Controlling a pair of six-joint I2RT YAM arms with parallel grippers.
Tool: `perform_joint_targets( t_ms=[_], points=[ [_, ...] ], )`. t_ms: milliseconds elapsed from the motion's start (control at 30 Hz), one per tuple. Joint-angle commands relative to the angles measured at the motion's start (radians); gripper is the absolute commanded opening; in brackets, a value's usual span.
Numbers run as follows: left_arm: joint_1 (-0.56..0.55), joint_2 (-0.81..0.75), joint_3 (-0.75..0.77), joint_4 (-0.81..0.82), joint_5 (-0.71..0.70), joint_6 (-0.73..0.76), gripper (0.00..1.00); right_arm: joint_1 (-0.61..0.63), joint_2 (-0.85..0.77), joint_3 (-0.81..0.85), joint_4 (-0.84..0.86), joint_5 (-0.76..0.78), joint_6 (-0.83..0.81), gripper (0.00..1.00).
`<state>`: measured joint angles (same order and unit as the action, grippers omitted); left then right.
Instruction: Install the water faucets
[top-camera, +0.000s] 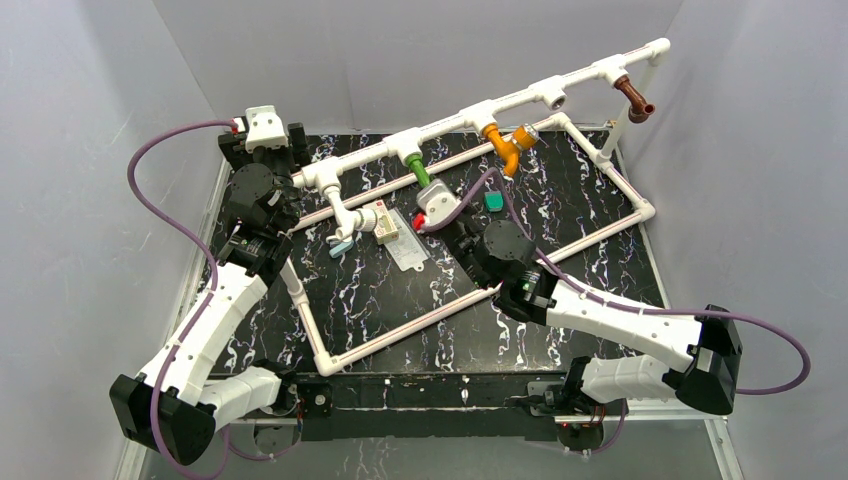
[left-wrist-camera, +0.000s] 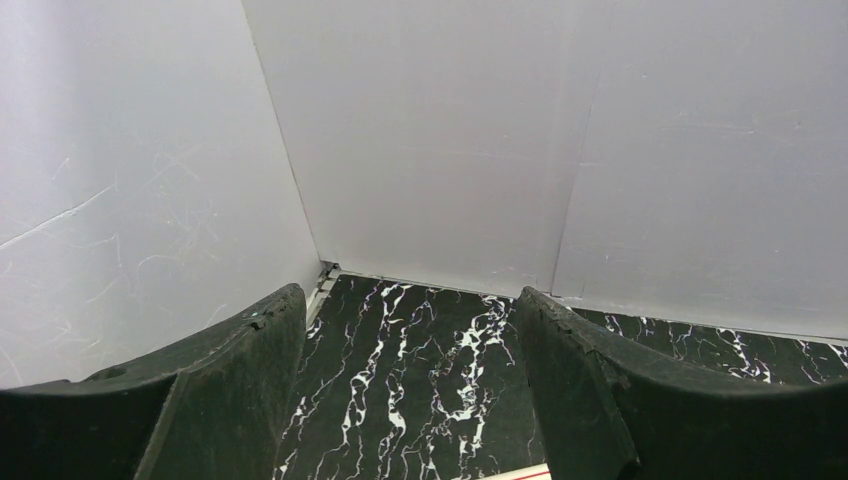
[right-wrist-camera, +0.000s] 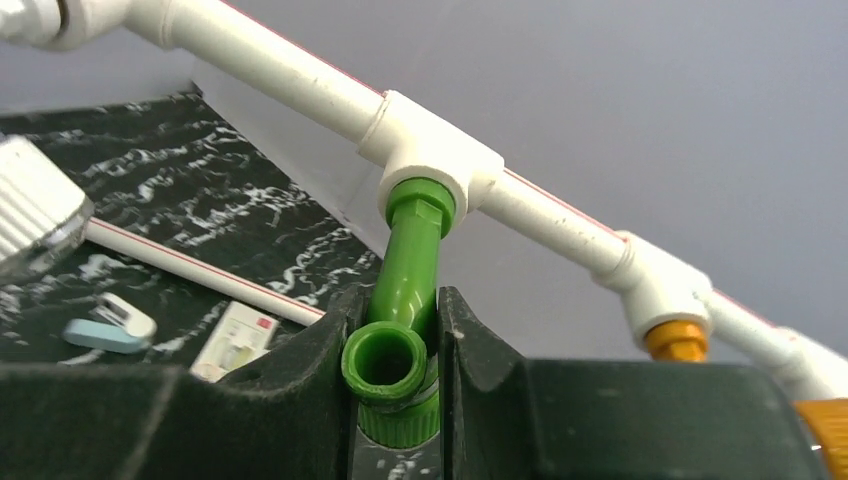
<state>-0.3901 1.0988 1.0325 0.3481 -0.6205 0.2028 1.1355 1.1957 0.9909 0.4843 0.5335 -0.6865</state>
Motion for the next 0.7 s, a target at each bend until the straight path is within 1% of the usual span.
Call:
perform_joint_targets(
  t_ms=[0, 167, 300, 400, 467, 667],
  points=[
    [-0.046, 0.131, -0.147, -0.432, 0.104, -0.037, 0.74, 0.002, -0.004, 0.049, 0.071, 0.046, 0.416, 0.01],
    [-0.047, 0.13, -0.147, -0.432, 0.104, -0.037, 0.74, 0.003, -0.021, 0.059, 0.06, 0.044, 0.691, 0.01],
    [-0.046, 0.13, -0.147, -0.433, 0.104, -0.037, 0.74, 0.002, -0.039, 0.06, 0.039, 0.07, 0.966, 0.01],
    [-0.047, 0.128, -0.148, -0.432, 0.103, -0.037, 0.74, 0.002, -0.065, 0.006, 0.107, 0.08, 1.157, 0.01],
    [-0.047, 0.129, -0.15, -0.432, 0.104, -0.037, 0.74, 0.001, -0.079, -0.012, 0.118, 0.097, 1.297, 0.01],
    [-0.047, 0.131, -0.148, -0.432, 0.108, -0.039, 0.74, 0.002, -0.095, -0.078, 0.203, 0.143, 1.627, 0.01]
  ],
)
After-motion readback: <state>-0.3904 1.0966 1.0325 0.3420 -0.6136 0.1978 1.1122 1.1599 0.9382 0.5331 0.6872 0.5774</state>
